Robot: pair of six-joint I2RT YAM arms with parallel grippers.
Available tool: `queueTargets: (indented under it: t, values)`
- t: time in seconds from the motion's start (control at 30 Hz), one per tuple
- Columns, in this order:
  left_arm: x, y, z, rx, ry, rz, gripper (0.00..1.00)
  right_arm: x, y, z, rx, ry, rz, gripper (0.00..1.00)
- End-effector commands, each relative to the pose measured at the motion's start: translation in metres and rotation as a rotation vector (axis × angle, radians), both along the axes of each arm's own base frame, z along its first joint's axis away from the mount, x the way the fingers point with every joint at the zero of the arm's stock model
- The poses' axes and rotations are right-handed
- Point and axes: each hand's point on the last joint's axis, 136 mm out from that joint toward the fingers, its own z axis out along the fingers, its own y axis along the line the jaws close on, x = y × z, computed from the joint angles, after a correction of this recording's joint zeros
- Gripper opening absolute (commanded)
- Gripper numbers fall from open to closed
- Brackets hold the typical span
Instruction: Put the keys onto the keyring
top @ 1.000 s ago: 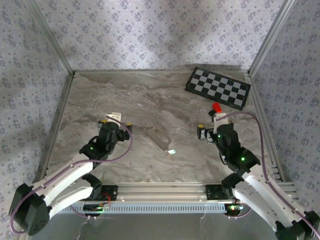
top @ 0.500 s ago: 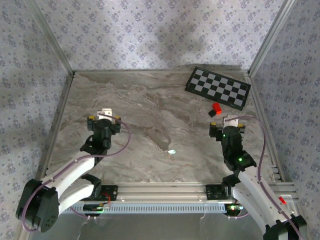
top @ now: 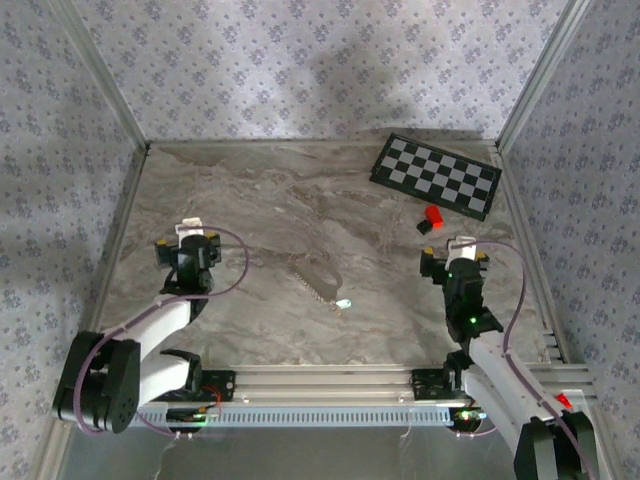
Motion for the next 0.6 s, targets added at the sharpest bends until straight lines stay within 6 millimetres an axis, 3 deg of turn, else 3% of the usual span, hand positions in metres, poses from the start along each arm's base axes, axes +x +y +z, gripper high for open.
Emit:
queueTargets:
  t: [0.0,0.2,0.57]
  values:
    - [0.008,0.000,0.006,-0.028,-0.064,0.012,1.00,0.007,-0.001,0.003,-0.004,-0.043,0.003,1.00]
    - [0.016,0.006,0.000,-0.023,-0.056,0.027,1.00,0.014,0.001,-0.010,-0.005,-0.035,0.015,1.00]
    - [0.024,0.011,0.001,0.013,-0.053,0.046,1.00,0.028,0.001,-0.013,-0.017,-0.012,0.025,1.00]
